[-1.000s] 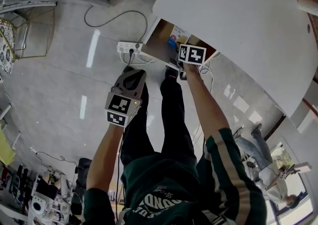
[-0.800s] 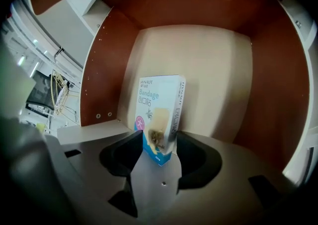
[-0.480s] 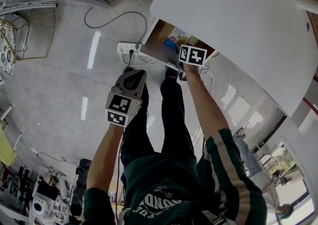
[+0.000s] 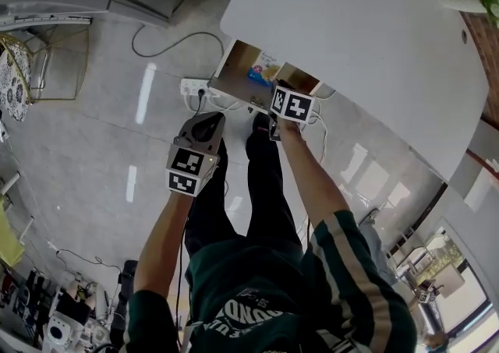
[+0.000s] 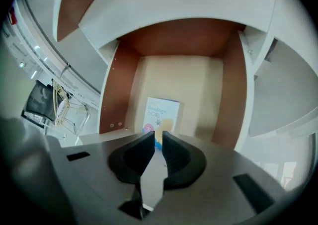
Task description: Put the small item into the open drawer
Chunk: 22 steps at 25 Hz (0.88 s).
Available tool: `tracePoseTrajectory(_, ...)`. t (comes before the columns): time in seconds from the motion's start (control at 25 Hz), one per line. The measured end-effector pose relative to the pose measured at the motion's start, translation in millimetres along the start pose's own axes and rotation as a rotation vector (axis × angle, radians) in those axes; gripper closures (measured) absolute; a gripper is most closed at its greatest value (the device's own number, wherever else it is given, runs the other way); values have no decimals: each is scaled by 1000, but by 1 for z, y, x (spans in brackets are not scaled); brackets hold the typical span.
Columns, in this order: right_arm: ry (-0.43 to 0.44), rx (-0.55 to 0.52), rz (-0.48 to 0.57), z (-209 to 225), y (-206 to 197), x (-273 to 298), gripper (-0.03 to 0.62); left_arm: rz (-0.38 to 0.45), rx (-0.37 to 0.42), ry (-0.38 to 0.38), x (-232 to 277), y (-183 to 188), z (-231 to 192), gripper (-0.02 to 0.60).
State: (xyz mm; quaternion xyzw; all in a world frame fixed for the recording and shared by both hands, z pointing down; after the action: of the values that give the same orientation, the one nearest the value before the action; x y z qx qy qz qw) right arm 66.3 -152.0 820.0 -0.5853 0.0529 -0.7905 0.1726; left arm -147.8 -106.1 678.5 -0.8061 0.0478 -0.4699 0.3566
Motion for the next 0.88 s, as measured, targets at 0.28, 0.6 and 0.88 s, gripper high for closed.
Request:
tracePoseTrajectory(0.28, 81, -58, 125, -16, 2, -60, 560, 18, 34, 22, -17, 19, 18, 566)
tracePoseTrajectory(0.6, 143, -181, 191, -40, -1, -131, 566, 56, 60, 61, -55, 40, 30, 565)
tracePoseTrajectory(0.88, 210, -406, 350, -76, 35, -217, 568, 143, 67, 105, -89, 94, 59, 566)
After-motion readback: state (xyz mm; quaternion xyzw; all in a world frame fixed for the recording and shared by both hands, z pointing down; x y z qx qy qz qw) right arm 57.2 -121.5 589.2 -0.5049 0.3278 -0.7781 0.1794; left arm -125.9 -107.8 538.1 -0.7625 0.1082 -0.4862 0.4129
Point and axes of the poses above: the fingertips, and each gripper's own axes: x forward along the fingers, z to its right, y out of its top, the point moved 5 cm from there along -x, backward along the fingers, and after that the axes turned 7 degrees about y, right-handed, at the moved point
